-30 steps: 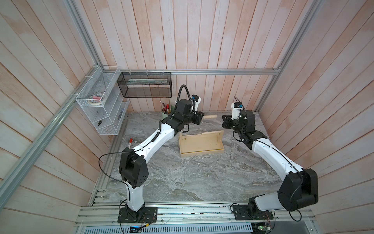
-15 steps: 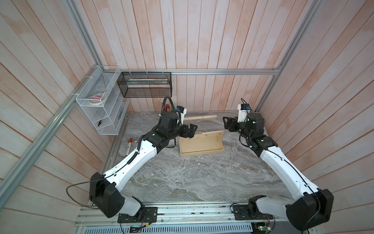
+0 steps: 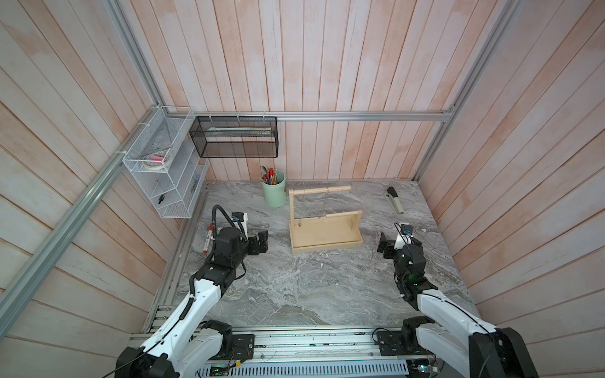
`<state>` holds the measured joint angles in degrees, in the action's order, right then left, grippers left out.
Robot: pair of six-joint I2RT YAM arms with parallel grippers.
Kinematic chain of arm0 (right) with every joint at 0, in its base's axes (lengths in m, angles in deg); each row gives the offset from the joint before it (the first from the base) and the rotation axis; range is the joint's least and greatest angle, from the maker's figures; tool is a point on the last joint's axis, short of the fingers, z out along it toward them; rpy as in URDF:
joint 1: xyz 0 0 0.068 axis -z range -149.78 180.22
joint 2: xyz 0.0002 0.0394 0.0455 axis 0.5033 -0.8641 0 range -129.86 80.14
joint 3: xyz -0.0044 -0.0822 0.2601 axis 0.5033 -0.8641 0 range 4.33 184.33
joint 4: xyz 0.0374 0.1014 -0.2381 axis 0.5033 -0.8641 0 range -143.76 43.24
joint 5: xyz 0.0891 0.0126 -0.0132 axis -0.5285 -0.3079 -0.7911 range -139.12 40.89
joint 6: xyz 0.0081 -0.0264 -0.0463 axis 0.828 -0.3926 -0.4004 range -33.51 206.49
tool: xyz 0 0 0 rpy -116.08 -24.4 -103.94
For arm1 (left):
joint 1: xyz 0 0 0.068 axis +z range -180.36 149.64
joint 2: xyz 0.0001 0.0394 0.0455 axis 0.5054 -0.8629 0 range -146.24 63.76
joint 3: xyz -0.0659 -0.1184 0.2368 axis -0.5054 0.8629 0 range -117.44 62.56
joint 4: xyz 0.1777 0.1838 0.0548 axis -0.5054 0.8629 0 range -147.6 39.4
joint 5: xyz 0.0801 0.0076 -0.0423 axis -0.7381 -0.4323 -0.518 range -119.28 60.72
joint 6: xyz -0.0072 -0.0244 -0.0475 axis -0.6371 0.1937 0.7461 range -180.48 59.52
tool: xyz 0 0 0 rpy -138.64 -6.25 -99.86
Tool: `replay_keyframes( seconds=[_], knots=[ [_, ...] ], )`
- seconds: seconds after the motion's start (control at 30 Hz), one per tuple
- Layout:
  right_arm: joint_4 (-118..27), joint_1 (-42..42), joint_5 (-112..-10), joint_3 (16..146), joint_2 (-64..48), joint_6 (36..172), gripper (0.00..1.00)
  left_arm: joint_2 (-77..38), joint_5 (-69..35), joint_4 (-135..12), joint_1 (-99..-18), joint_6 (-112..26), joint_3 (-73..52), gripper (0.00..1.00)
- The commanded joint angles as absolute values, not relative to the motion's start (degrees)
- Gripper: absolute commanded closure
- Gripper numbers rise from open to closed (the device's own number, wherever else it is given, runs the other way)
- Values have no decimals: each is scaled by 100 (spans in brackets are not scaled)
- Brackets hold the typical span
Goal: Hang the necklace on the jewelry display stand
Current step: Reset both arms
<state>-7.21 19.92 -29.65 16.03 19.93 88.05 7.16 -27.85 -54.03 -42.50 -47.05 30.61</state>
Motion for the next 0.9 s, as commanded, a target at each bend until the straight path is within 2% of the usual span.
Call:
replay_keyframes(
  seconds=[0.0,0.1,0.23,0.33,0.4,0.47,0.6,0.7,0.77,0.83,0.87],
  knots=[
    [1570,2231,-2601,1209,1247,8664,3,462,-2791,-6637,-3760,-5114,3317,0],
    [2499,2378,-2643,1329,172,8476,3,-35,-2843,-7411,-3530,-5542,3601,0],
    [2900,2622,-2939,1639,-694,8704,2,-575,-3144,-8647,-3432,-5846,3981,0],
    [3602,2839,-3219,1358,-981,8871,3,-880,-3319,-10068,-3380,-6211,4412,0],
    [3829,2830,-3329,1297,-1018,8803,3,-1243,-3325,-10691,-3357,-6448,4537,0],
    [3383,2829,-3568,1460,-944,8740,2,-1551,-3235,-10928,-3309,-6522,4481,0],
    [3122,2942,-3784,1593,-946,8814,2,-2105,-2601,-11504,-3115,-6349,4395,0],
    [3111,2952,-3805,1591,-940,8816,2,-2629,-2400,-12708,-2837,-6062,4750,0],
    [3143,2952,-3794,1571,-938,8816,2,-2441,-2322,-12029,-2781,-6033,4583,0],
    [3211,2934,-3869,1547,-946,8765,2,-2612,-2327,-12501,-2772,-6003,4669,0],
    [3190,2933,-3887,1555,-938,8766,2,-2525,-2322,-12251,-2772,-6011,4623,0]
  ],
)
